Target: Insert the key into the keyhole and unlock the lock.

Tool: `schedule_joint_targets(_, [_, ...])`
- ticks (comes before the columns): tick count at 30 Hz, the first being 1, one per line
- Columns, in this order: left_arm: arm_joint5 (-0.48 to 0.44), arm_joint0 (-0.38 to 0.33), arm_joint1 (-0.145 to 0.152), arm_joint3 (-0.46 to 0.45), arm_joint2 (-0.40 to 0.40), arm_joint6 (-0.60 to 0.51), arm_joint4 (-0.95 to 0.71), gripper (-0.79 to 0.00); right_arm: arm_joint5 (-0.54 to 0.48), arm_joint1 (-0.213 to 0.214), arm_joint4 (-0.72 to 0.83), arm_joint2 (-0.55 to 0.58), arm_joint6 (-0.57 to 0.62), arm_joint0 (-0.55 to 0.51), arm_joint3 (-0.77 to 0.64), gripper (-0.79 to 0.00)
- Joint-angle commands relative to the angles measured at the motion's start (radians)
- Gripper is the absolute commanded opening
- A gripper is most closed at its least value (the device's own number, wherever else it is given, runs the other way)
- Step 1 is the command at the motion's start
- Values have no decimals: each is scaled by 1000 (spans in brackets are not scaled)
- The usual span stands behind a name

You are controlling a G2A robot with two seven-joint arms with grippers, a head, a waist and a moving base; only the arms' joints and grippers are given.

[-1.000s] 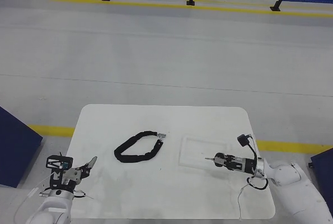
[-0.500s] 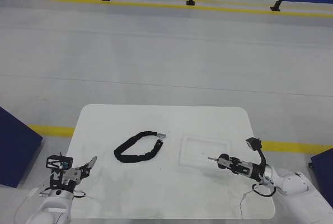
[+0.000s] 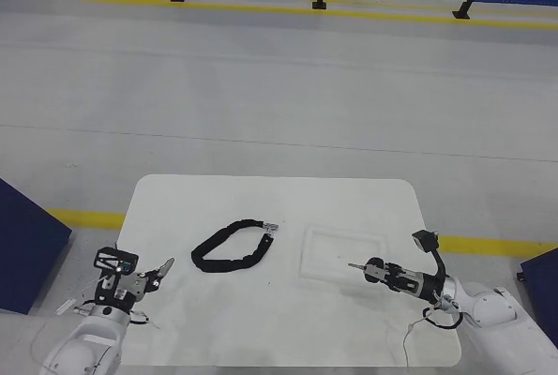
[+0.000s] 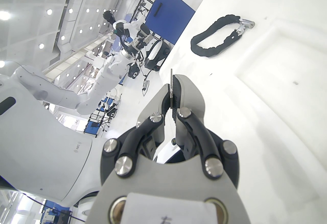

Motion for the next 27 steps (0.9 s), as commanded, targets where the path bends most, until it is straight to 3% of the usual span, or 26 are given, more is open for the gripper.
schedule_joint_targets(1, [-43, -93, 0, 1, 32, -110, 25, 0, 0, 0, 0, 0, 0, 0, 0, -785])
schedule_joint_targets(8, [-233, -467, -19, 201, 224, -374, -12, 0, 0, 0, 0, 0, 0, 0, 0, -785])
schedule_joint_targets(17, [-288, -862, -92, 606, 508, -534, -65, 0, 0, 0, 0, 0, 0, 0, 0, -785])
schedule_joint_targets(21, [-299, -983, -141, 768, 629, -540, -97, 0, 0, 0, 0, 0, 0, 0, 0, -785])
schedule_joint_targets(27, [-338, -1098, -207, 974, 744, -483, -162, 0, 0, 0, 0, 0, 0, 0, 0, -785])
